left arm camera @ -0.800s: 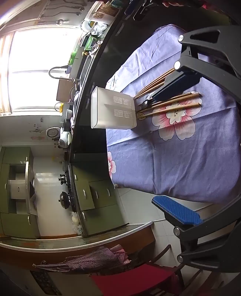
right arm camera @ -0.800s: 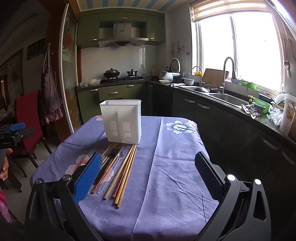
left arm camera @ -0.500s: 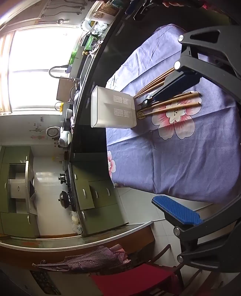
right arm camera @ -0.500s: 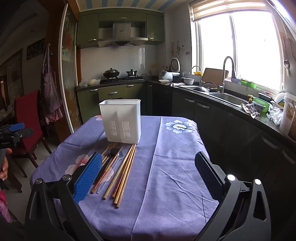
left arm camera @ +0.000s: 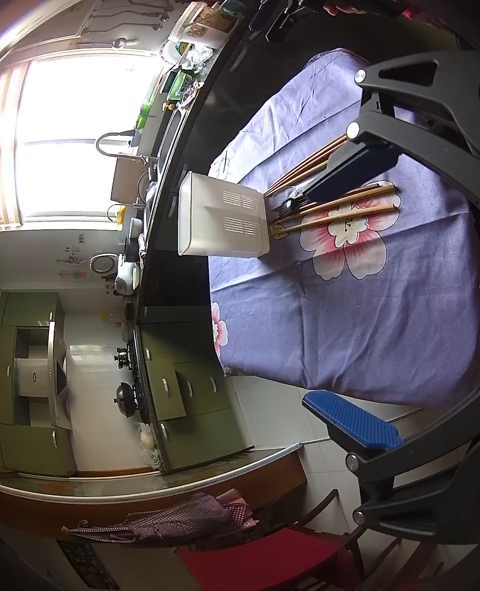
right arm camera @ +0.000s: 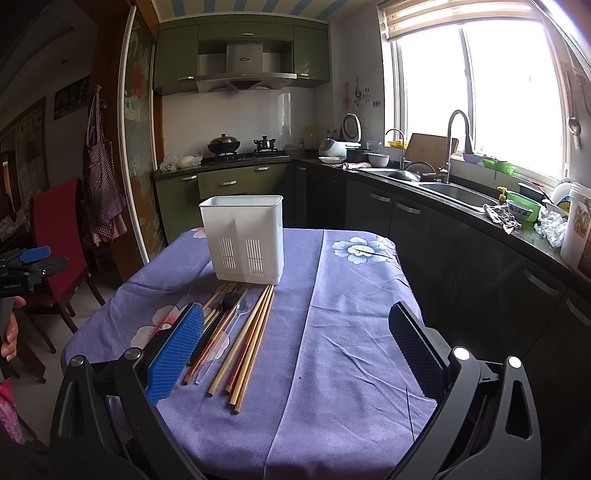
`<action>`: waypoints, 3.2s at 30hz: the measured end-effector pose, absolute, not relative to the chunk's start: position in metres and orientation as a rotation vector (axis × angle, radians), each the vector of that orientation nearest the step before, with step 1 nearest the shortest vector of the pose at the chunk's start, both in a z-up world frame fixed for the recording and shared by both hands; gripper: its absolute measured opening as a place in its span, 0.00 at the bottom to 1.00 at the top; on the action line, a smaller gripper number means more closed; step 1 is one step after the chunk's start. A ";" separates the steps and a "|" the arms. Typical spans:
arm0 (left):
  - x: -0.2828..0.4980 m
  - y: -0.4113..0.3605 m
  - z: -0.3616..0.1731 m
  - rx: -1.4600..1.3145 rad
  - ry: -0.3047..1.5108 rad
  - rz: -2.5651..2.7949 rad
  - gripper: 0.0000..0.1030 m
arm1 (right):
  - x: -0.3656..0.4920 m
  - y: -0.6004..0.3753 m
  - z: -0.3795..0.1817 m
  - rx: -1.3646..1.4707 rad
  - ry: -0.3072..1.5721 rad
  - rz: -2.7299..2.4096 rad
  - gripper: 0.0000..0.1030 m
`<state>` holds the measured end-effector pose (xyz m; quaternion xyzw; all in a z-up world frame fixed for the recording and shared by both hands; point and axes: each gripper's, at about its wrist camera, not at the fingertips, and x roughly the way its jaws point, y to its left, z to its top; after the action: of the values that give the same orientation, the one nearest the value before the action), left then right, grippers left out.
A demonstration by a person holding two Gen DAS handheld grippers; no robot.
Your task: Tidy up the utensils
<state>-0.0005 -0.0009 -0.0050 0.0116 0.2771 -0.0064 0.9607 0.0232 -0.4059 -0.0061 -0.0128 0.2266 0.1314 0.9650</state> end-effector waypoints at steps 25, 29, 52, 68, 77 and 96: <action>0.000 0.000 -0.004 0.022 0.565 -0.012 0.95 | 0.023 -0.410 -0.009 -0.019 0.463 0.264 0.96; 0.000 0.001 -0.004 0.023 0.565 -0.014 0.95 | 0.023 -0.410 -0.008 -0.020 0.462 0.264 0.96; 0.001 0.000 -0.006 0.023 0.567 -0.014 0.95 | 0.023 -0.411 -0.009 -0.020 0.465 0.262 0.96; 0.000 -0.001 -0.009 0.022 0.569 -0.016 0.95 | 0.024 -0.411 -0.010 -0.021 0.469 0.262 0.96; 0.000 -0.001 -0.010 0.023 0.570 -0.016 0.95 | 0.024 -0.411 -0.011 -0.021 0.470 0.261 0.96; 0.034 -0.008 -0.022 0.036 0.659 -0.013 0.95 | 0.117 -0.376 -0.034 -0.024 0.789 0.403 0.96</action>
<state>0.0341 -0.0081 -0.0218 0.0178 0.3237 -0.0063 0.9460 0.1170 -0.3763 -0.0336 -0.0118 0.3818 0.1951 0.9033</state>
